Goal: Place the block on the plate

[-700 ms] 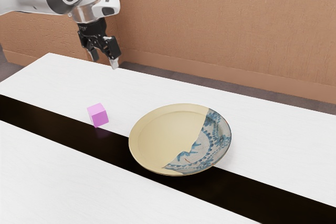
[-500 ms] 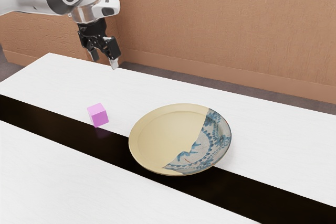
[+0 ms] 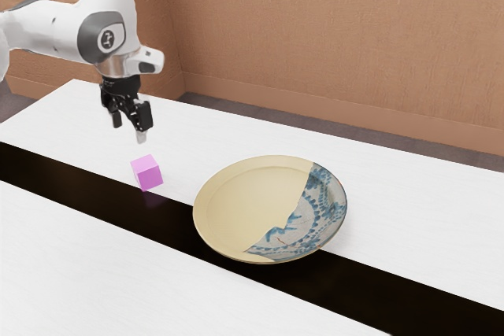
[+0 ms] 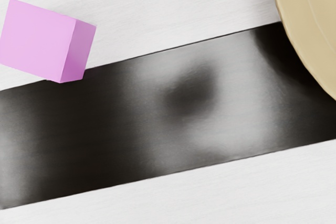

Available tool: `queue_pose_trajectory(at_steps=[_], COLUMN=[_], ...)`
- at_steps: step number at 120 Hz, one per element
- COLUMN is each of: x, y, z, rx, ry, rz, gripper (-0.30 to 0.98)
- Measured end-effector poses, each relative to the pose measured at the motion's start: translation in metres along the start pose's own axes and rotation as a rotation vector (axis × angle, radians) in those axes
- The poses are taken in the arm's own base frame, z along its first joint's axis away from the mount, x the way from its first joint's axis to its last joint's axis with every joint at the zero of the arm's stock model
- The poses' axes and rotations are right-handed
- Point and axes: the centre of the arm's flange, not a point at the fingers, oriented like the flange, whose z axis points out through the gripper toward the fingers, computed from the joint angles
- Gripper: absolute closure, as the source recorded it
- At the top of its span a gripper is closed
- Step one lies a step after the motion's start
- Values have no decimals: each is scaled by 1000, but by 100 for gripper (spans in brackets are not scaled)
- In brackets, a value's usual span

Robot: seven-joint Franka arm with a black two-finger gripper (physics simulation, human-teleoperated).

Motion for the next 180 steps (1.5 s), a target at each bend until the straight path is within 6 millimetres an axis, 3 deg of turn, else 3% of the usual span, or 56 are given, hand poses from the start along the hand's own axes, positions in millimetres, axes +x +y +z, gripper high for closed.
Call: queue_pose_trajectory(at_steps=[8, 23, 49, 65, 89, 128, 180], x=[16, 29, 61, 76, 80, 88, 91], y=[-3, -51, -95, -111, -119, -139, -134], z=[25, 64, 98, 125, 160, 184, 224], rx=[24, 20, -4, -23, -47, -65, -95], ry=[1, 18, 78, 88, 72, 104, 77], rz=[57, 78, 179, 239, 302, 337, 391], gripper=[0, 0, 0, 0, 0, 0, 0])
